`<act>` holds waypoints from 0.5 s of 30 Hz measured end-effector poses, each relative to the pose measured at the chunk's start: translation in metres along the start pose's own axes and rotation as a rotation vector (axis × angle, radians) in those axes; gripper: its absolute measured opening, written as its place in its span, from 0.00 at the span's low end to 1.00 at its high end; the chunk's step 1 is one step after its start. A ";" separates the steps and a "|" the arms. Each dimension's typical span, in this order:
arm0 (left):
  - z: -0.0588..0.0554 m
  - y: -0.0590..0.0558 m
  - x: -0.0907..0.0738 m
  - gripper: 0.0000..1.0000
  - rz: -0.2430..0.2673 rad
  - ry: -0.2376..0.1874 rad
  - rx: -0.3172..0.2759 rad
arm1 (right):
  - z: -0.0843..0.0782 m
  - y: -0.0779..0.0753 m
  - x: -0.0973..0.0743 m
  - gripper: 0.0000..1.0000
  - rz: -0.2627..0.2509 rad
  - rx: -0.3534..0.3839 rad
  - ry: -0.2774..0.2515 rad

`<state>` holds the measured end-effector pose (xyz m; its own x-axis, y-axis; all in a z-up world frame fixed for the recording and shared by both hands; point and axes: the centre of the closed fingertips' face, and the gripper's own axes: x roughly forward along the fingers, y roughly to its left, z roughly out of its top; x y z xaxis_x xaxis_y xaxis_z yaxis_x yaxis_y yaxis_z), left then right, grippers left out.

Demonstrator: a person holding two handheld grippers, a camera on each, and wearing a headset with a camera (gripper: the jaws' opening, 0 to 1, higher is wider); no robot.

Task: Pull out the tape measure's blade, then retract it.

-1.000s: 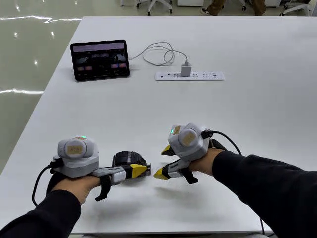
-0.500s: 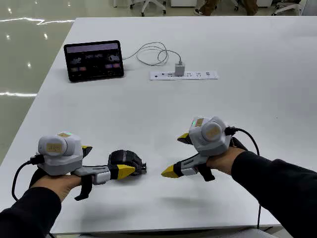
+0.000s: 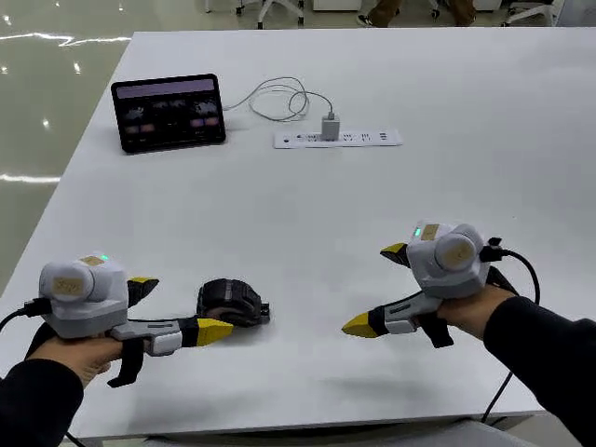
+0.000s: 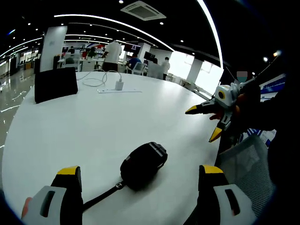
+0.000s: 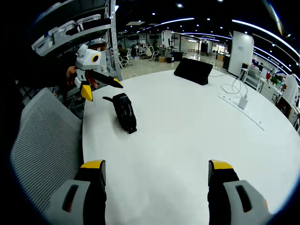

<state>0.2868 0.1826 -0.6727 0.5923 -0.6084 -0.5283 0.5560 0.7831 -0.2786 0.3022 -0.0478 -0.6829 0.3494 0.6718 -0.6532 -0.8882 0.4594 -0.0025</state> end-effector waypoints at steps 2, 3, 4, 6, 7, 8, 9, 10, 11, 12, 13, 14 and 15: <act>0.000 0.002 -0.004 1.00 0.002 -0.001 0.004 | -0.008 0.001 -0.005 0.87 0.002 0.029 0.026; -0.002 0.002 -0.005 1.00 -0.006 0.015 -0.010 | -0.009 0.001 -0.007 0.86 0.000 0.017 0.019; -0.010 0.001 -0.006 1.00 -0.011 0.051 -0.032 | -0.009 0.000 -0.009 0.86 -0.007 0.009 0.015; -0.015 0.002 -0.007 1.00 -0.007 0.062 0.020 | -0.013 -0.003 -0.014 0.91 -0.014 0.030 0.017; -0.016 0.002 -0.009 1.00 -0.001 0.062 0.028 | -0.013 -0.006 -0.018 0.93 -0.024 0.044 0.008; -0.017 0.002 -0.010 1.00 0.003 0.063 0.032 | -0.015 -0.009 -0.020 0.94 -0.033 0.049 0.003; -0.017 0.002 -0.012 1.00 0.002 0.061 0.037 | -0.016 -0.010 -0.024 0.95 -0.033 0.063 0.000; -0.017 0.002 -0.014 1.00 0.003 0.057 0.038 | -0.016 -0.010 -0.028 0.95 -0.038 0.073 -0.010; -0.015 0.003 -0.016 1.00 0.008 0.049 0.039 | -0.016 -0.011 -0.032 0.96 -0.047 0.077 -0.016; -0.014 0.005 -0.019 1.00 0.019 0.041 0.041 | -0.019 -0.014 -0.038 0.96 -0.057 0.080 -0.016; -0.013 0.005 -0.022 1.00 0.020 0.038 0.039 | -0.021 -0.016 -0.042 0.96 -0.063 0.084 -0.019; -0.012 0.005 -0.024 1.00 0.022 0.032 0.037 | -0.021 -0.017 -0.047 0.96 -0.068 0.091 -0.024; -0.010 0.005 -0.028 1.00 0.025 0.021 0.041 | -0.023 -0.019 -0.053 0.96 -0.076 0.104 -0.031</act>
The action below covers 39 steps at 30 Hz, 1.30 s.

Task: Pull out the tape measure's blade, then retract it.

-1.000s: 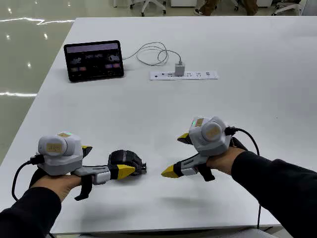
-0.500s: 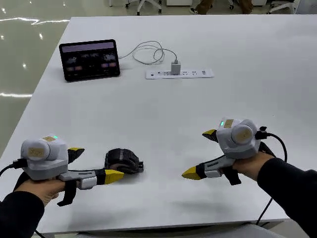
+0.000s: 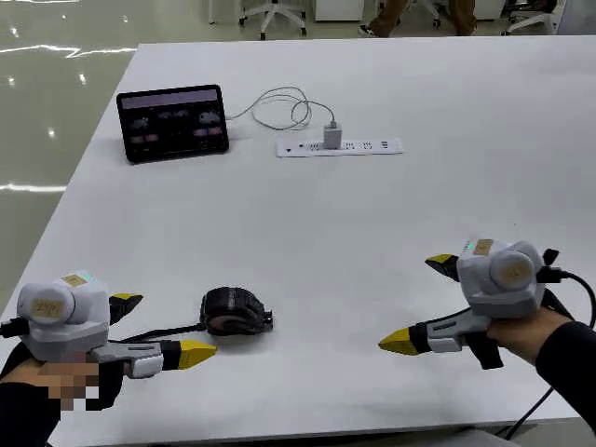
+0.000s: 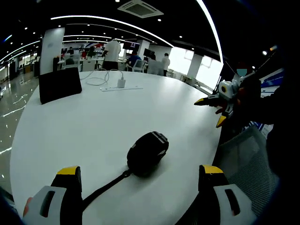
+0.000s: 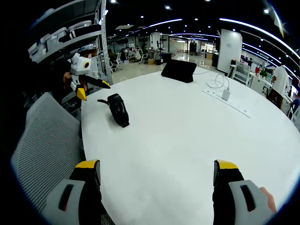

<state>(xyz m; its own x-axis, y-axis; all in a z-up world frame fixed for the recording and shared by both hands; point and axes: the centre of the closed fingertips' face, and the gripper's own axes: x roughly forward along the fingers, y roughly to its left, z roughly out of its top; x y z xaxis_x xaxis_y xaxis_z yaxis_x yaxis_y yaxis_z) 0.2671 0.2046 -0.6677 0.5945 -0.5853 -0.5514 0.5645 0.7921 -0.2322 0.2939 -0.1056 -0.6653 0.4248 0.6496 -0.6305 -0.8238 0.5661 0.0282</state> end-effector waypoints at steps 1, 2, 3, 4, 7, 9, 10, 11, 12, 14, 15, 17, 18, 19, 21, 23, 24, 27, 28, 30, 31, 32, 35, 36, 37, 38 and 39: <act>0.000 0.000 -0.002 1.00 0.002 -0.002 0.002 | 0.000 -0.002 -0.004 0.97 -0.007 0.006 -0.006; 0.000 0.001 -0.006 1.00 0.012 -0.005 0.011 | -0.003 -0.004 -0.010 0.97 -0.012 0.010 -0.006; 0.000 0.002 -0.008 1.00 0.016 -0.007 0.015 | -0.006 -0.004 -0.014 0.97 -0.016 0.014 -0.005; 0.000 0.003 -0.012 1.00 0.024 -0.012 0.021 | -0.010 -0.005 -0.019 0.97 -0.024 0.020 -0.003; 0.002 0.007 -0.019 1.00 0.046 -0.032 0.032 | -0.023 -0.008 -0.026 0.97 -0.035 0.042 0.003; 0.002 0.007 -0.023 1.00 0.052 -0.036 0.047 | -0.030 -0.011 -0.032 0.98 -0.050 0.064 0.003; 0.001 0.009 -0.024 1.00 0.060 -0.031 0.056 | -0.033 -0.012 -0.035 0.98 -0.057 0.074 0.000; 0.001 0.010 -0.025 1.00 0.061 -0.028 0.058 | -0.036 -0.014 -0.037 0.98 -0.064 0.078 -0.001; 0.001 0.011 -0.026 1.00 0.062 -0.028 0.061 | -0.038 -0.015 -0.039 0.99 -0.071 0.082 0.000; 0.000 0.012 -0.027 1.00 0.061 -0.024 0.063 | -0.041 -0.015 -0.043 0.99 -0.076 0.088 0.000; 0.000 0.014 -0.028 1.00 0.063 -0.023 0.066 | -0.040 -0.012 -0.046 0.99 -0.082 0.088 0.000; 0.001 0.016 -0.031 1.00 0.067 -0.025 0.067 | -0.042 -0.013 -0.049 0.99 -0.091 0.082 0.005; 0.001 0.018 -0.032 1.00 0.067 -0.026 0.066 | -0.043 -0.013 -0.049 0.99 -0.093 0.079 0.007; 0.001 0.019 -0.032 1.00 0.066 -0.025 0.063 | -0.043 -0.013 -0.050 0.99 -0.094 0.076 0.010; 0.000 0.021 -0.033 1.00 0.067 -0.022 0.062 | -0.045 -0.014 -0.051 0.99 -0.097 0.072 0.014; -0.001 0.024 -0.032 1.00 0.063 -0.012 0.049 | -0.047 -0.014 -0.052 0.99 -0.099 0.072 0.018; 0.000 0.025 -0.031 1.00 0.062 -0.011 0.050 | -0.048 -0.013 -0.053 0.99 -0.099 0.073 0.019; 0.000 0.024 -0.029 1.00 0.061 -0.007 0.056 | -0.051 -0.013 -0.055 1.00 -0.102 0.083 0.019; 0.001 0.023 -0.029 1.00 0.057 -0.009 0.056 | -0.053 -0.012 -0.056 1.00 -0.102 0.086 0.020; 0.000 0.022 -0.028 1.00 0.059 -0.010 0.062 | -0.057 -0.012 -0.058 1.00 -0.102 0.090 0.024; -0.001 0.021 -0.028 1.00 0.059 -0.012 0.063 | -0.058 -0.011 -0.059 1.00 -0.101 0.091 0.025; -0.002 0.021 -0.028 1.00 0.057 -0.012 0.061 | -0.060 -0.010 -0.059 1.00 -0.102 0.094 0.027; -0.004 0.019 -0.029 1.00 0.056 -0.014 0.056 | -0.065 -0.010 -0.059 1.00 -0.105 0.096 0.034; -0.005 0.019 -0.029 1.00 0.054 -0.013 0.054 | -0.065 -0.009 -0.059 0.99 -0.105 0.098 0.035; -0.006 0.018 -0.029 1.00 0.053 -0.010 0.052 | -0.066 -0.009 -0.060 0.99 -0.104 0.101 0.035; -0.008 0.018 -0.029 1.00 0.054 -0.007 0.052 | -0.067 -0.008 -0.060 0.99 -0.103 0.106 0.036; -0.009 0.018 -0.029 1.00 0.054 -0.006 0.049 | -0.068 -0.008 -0.060 0.99 -0.104 0.107 0.036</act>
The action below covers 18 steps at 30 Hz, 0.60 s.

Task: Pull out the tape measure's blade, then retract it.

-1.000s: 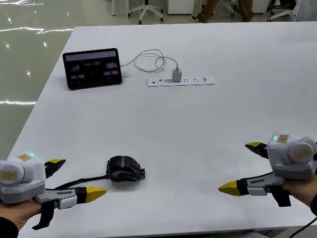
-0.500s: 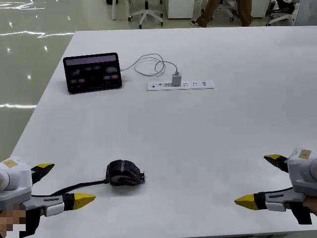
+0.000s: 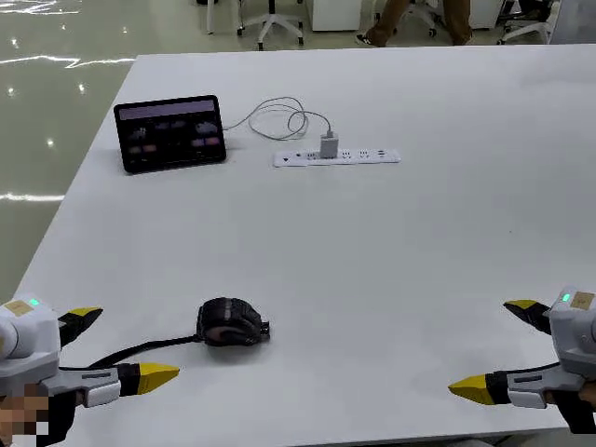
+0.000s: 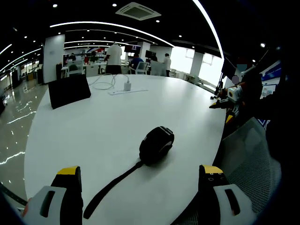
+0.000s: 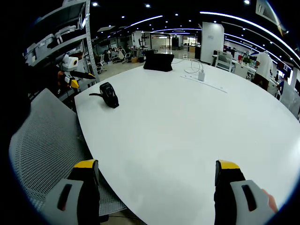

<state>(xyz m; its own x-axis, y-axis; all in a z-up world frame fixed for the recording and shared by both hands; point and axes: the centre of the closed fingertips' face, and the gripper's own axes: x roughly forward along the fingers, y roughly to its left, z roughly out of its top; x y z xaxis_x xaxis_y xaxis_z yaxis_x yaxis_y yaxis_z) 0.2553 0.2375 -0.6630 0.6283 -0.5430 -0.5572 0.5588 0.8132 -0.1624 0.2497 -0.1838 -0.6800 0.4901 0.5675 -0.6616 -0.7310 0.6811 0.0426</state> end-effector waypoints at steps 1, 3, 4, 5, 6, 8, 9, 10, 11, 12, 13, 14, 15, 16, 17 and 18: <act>-0.001 0.000 0.000 1.00 -0.001 0.001 -0.005 | -0.001 0.000 0.000 0.99 0.000 0.003 0.000; -0.001 0.000 0.000 1.00 0.001 -0.001 -0.009 | 0.000 0.000 -0.001 0.99 -0.001 0.008 -0.003; -0.001 0.000 0.000 1.00 0.001 -0.001 -0.012 | 0.001 0.000 -0.001 1.00 0.002 0.013 -0.006; 0.000 0.000 0.000 1.00 0.000 -0.001 -0.012 | 0.001 0.000 -0.001 1.00 0.000 0.015 -0.006; 0.000 0.000 0.001 1.00 0.002 -0.002 -0.009 | 0.001 -0.002 -0.001 1.00 -0.006 0.014 -0.005; 0.002 0.000 0.001 1.00 -0.001 -0.004 -0.012 | 0.003 0.000 -0.001 0.99 0.009 0.028 -0.010; 0.002 0.000 0.001 1.00 -0.001 -0.005 -0.012 | 0.003 0.000 -0.001 0.98 0.006 0.027 -0.012; 0.002 0.000 0.001 1.00 0.000 -0.004 -0.010 | 0.003 -0.001 -0.001 0.99 0.004 0.024 -0.009; 0.003 0.000 0.001 1.00 0.000 -0.004 -0.008 | 0.003 -0.001 -0.001 0.99 0.005 0.022 -0.007; 0.003 0.000 0.001 1.00 0.000 -0.004 -0.008 | 0.002 0.000 -0.001 1.00 0.011 0.029 -0.008; 0.003 0.000 0.001 1.00 -0.001 -0.003 -0.008 | 0.002 -0.001 -0.001 1.00 0.008 0.028 -0.006; 0.003 0.000 0.001 1.00 0.000 -0.003 -0.007 | 0.001 -0.001 -0.001 1.00 0.010 0.027 -0.003; 0.003 0.000 0.001 1.00 0.001 -0.002 -0.006 | 0.000 -0.001 -0.001 1.00 0.011 0.027 -0.001; 0.003 0.001 0.001 1.00 0.001 -0.003 -0.006 | -0.001 -0.001 -0.001 1.00 0.009 0.027 -0.001; 0.003 0.001 0.001 1.00 0.001 -0.003 -0.007 | -0.001 -0.002 -0.002 1.00 0.008 0.027 0.000; 0.003 0.001 0.001 1.00 0.002 -0.003 -0.007 | -0.001 -0.002 -0.002 1.00 0.008 0.029 0.000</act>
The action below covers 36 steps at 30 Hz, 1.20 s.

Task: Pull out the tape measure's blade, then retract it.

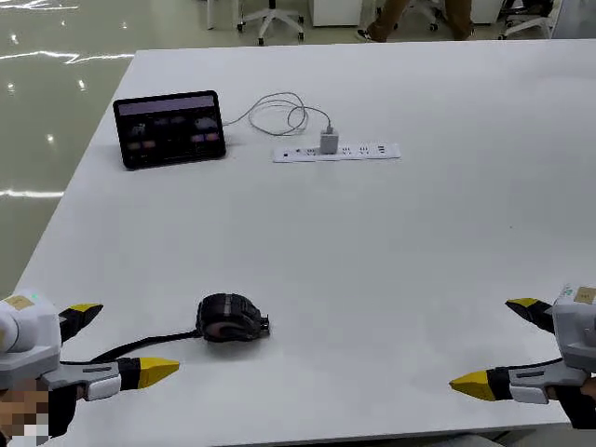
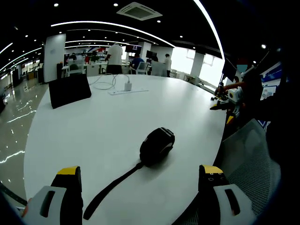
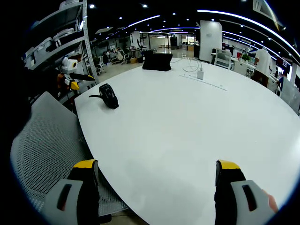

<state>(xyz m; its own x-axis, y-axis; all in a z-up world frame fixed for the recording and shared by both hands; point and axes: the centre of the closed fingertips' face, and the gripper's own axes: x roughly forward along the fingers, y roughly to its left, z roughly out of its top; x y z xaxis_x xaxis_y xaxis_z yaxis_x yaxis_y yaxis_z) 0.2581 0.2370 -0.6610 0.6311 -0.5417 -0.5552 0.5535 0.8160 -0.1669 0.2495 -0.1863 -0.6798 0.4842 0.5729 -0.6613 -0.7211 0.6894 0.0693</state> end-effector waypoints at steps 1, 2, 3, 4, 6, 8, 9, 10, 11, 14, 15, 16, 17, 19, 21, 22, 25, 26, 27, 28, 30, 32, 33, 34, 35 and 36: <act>0.000 0.000 0.000 1.00 0.000 0.000 -0.001 | -0.001 0.000 0.000 1.00 0.004 0.009 0.001; 0.000 0.000 0.000 1.00 0.001 -0.001 -0.002 | -0.001 0.000 0.000 1.00 0.000 0.008 0.000; 0.000 0.001 0.000 1.00 0.003 -0.002 -0.001 | -0.002 0.000 0.000 1.00 0.002 0.009 0.003; 0.000 0.001 0.000 1.00 0.004 -0.002 -0.001 | -0.002 0.001 0.000 1.00 0.004 0.009 0.004; 0.000 0.001 -0.001 1.00 0.004 -0.003 -0.001 | -0.002 0.001 0.000 1.00 0.005 0.010 0.005; -0.001 0.001 -0.001 1.00 0.004 -0.003 -0.002 | -0.002 0.001 0.000 1.00 0.005 0.010 0.003; -0.001 0.002 -0.001 1.00 0.005 -0.002 -0.003 | -0.002 0.002 0.000 1.00 0.007 0.010 0.004; -0.002 0.002 -0.001 1.00 0.005 -0.001 -0.004 | -0.002 0.002 0.000 1.00 0.008 0.011 0.004; -0.002 0.002 -0.002 1.00 0.006 0.001 -0.004 | -0.002 0.002 0.001 1.00 0.009 0.010 0.004; -0.001 0.002 -0.002 1.00 0.007 -0.003 -0.008 | -0.002 0.002 0.001 1.00 0.009 0.009 0.006; -0.001 0.003 -0.002 1.00 0.009 -0.005 -0.009 | -0.002 0.002 0.000 1.00 0.012 0.010 0.006; 0.000 0.003 -0.002 1.00 0.009 -0.006 -0.008 | -0.002 0.001 0.001 1.00 0.011 0.011 0.006; 0.000 0.003 -0.002 1.00 0.008 -0.007 -0.008 | -0.002 0.001 0.000 1.00 0.009 0.007 0.007; 0.001 0.004 -0.002 1.00 0.012 -0.007 -0.004 | -0.003 0.001 0.000 0.99 0.013 0.012 0.009; 0.001 0.005 -0.003 1.00 0.014 -0.010 -0.009 | -0.003 0.001 0.000 0.99 0.011 0.012 0.010; 0.002 0.005 -0.003 1.00 0.015 -0.012 -0.009 | -0.003 0.001 0.000 0.98 0.013 0.014 0.011; 0.002 0.007 -0.004 1.00 0.016 -0.012 -0.008 | -0.002 0.002 0.001 0.98 0.016 0.015 0.012; 0.002 0.007 -0.004 1.00 0.016 -0.012 -0.008 | -0.002 0.003 0.001 0.97 0.016 0.013 0.011; 0.002 0.007 -0.004 1.00 0.017 -0.012 -0.008 | -0.001 0.003 0.001 0.97 0.017 0.012 0.012; 0.002 0.008 -0.005 1.00 0.018 -0.012 -0.009 | -0.001 0.003 0.002 0.97 0.019 0.013 0.012; 0.002 0.009 -0.005 1.00 0.020 -0.014 -0.010 | -0.001 0.003 0.003 0.97 0.018 0.011 0.010; 0.002 0.010 -0.006 1.00 0.024 -0.017 -0.015 | -0.001 0.005 0.003 0.97 0.023 0.014 0.012; 0.002 0.011 -0.006 1.00 0.024 -0.017 -0.016 | -0.001 0.005 0.003 0.97 0.024 0.012 0.014; 0.002 0.011 -0.007 1.00 0.026 -0.017 -0.015 | -0.002 0.005 0.003 0.97 0.023 0.009 0.016; 0.002 0.011 -0.007 1.00 0.027 -0.016 -0.015 | -0.002 0.005 0.003 0.97 0.024 0.010 0.017; 0.002 0.011 -0.007 1.00 0.027 -0.017 -0.017 | -0.002 0.005 0.002 0.97 0.023 0.012 0.016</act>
<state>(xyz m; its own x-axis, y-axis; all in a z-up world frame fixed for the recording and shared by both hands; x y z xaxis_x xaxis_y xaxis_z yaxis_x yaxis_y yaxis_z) 0.2610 0.2498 -0.6575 0.6547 -0.5227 -0.5461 0.5272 0.8334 -0.1656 0.2465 -0.1824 -0.6823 0.4597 0.5818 -0.6710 -0.7258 0.6815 0.0936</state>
